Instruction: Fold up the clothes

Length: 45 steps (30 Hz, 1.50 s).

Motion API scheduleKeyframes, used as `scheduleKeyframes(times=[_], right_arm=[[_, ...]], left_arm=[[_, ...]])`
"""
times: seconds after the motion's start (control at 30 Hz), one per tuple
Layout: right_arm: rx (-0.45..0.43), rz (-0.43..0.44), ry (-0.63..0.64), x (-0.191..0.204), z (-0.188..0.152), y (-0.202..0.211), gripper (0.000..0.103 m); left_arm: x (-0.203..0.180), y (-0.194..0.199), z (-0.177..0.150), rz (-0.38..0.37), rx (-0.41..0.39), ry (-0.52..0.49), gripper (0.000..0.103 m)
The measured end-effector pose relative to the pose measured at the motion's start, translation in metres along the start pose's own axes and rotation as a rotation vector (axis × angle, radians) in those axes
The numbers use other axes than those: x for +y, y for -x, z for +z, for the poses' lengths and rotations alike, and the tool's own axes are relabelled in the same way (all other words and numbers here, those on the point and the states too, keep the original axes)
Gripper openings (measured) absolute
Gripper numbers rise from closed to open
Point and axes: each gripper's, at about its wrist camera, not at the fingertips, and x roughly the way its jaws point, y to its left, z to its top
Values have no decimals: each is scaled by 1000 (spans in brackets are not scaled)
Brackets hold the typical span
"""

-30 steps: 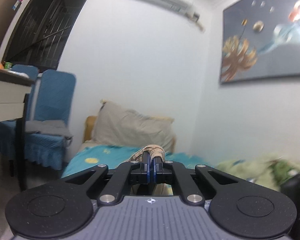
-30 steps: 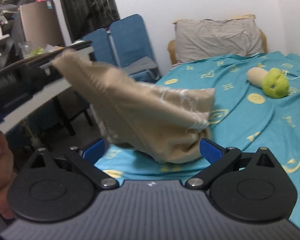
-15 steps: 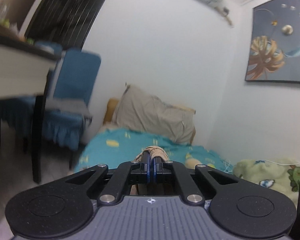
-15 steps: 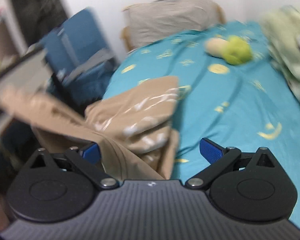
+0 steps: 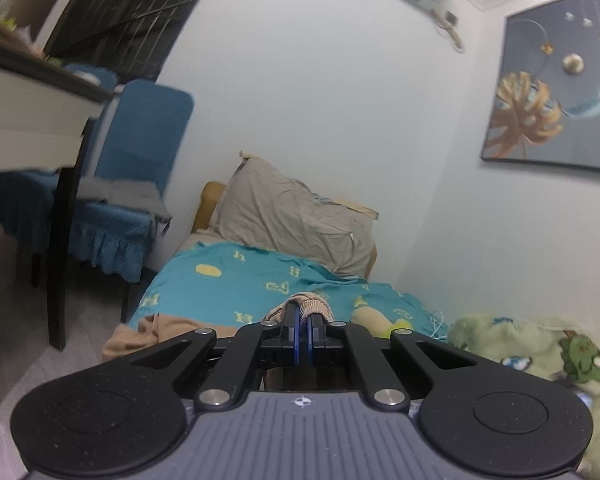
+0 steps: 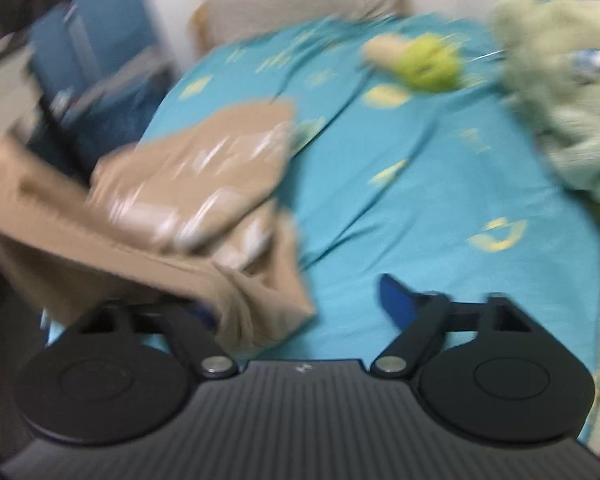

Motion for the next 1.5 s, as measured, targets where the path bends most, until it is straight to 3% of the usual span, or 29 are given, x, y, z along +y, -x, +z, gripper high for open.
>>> scheduleKeyframes(times=[0.1, 0.13, 0.3, 0.4, 0.43, 0.47, 0.53, 0.63, 0.73, 0.8, 0.9, 1.0, 1.1, 1.33, 1.5], right_arm=[[-234, -47, -46, -12, 12, 34, 59], [-267, -47, -49, -15, 15, 38, 57], [-129, 21, -5, -21, 24, 12, 58], [9, 74, 0, -16, 19, -9, 58], [51, 91, -1, -14, 17, -15, 54], [63, 101, -2, -12, 16, -15, 33], [12, 103, -3, -8, 16, -3, 15], [-77, 115, -13, -4, 17, 17, 12], [-200, 180, -77, -10, 24, 41, 11], [-233, 218, -104, -13, 29, 50, 11], [-258, 243, -120, -16, 31, 58, 11], [-262, 269, -138, -17, 32, 60, 11], [-260, 278, -134, -15, 33, 59, 11], [-272, 270, -105, -9, 30, 64, 11], [-196, 209, -88, -10, 27, 52, 13]], left_arm=[[-2, -4, -3, 1, 19, -10, 4], [-3, -5, -4, 7, 25, -19, 4], [1, -15, -8, 45, 81, 0, 4], [10, -21, -12, 72, 124, 23, 4], [12, -22, -13, 82, 137, 23, 4], [12, -23, -14, 90, 153, 17, 4], [11, -22, -18, 101, 161, 0, 5], [1, -20, -21, 97, 188, -39, 8], [-8, -24, -26, 84, 214, -78, 19], [-11, -28, -31, 89, 234, -100, 33], [-12, -37, -41, 81, 282, -105, 49], [-13, -44, -49, 72, 311, -107, 56], [-15, -48, -51, 78, 295, -91, 69], [14, -68, -49, 319, 259, 25, 69], [43, -64, -42, 484, 197, 107, 71]])
